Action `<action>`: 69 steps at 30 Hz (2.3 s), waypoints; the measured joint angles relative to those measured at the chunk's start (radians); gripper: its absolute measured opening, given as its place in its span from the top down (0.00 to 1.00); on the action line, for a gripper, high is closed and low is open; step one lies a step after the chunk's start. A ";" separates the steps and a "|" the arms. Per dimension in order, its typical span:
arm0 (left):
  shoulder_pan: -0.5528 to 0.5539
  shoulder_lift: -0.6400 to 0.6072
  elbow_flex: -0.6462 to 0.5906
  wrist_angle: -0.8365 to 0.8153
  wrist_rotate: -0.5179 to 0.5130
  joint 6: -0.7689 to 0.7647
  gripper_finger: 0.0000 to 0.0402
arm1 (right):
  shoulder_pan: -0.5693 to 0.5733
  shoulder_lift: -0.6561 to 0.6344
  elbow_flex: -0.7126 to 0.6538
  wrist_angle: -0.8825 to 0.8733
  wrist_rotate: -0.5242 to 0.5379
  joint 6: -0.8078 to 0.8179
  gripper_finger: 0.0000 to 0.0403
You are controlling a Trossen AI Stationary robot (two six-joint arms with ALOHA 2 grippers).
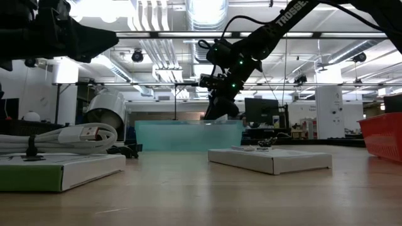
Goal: Pick and place items into bin
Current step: Put the top right black charger cable into the green bin, then put the top black charger cable into the green bin
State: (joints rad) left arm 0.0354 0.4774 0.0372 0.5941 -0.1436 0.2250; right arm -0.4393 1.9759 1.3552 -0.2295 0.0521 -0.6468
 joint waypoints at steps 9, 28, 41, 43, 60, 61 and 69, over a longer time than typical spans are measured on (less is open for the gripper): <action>0.000 0.000 0.000 0.000 0.000 0.000 0.57 | 0.000 -0.017 0.000 0.000 0.003 0.003 0.75; 0.000 0.000 -0.001 -0.001 0.000 0.000 0.57 | 0.005 -0.201 -0.001 -0.281 -0.001 0.107 0.78; 0.000 0.000 -0.001 -0.001 0.000 0.000 0.57 | 0.015 -0.223 -0.006 -0.572 -0.002 0.169 0.82; 0.000 0.000 -0.001 0.000 0.000 0.000 0.57 | 0.019 -0.223 -0.020 -0.604 -0.003 0.168 0.82; 0.000 0.000 -0.001 0.000 0.000 0.000 0.57 | 0.095 -0.222 -0.188 -0.567 -0.004 0.064 0.60; 0.000 0.000 -0.001 0.000 0.000 0.000 0.57 | 0.095 -0.222 -0.199 -0.544 -0.005 0.064 0.59; 0.000 0.000 -0.001 0.000 0.000 0.000 0.57 | 0.097 -0.222 -0.274 -0.433 -0.008 -0.026 0.62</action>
State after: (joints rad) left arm 0.0354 0.4774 0.0362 0.5938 -0.1440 0.2249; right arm -0.3428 1.7538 1.0812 -0.6622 0.0441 -0.6730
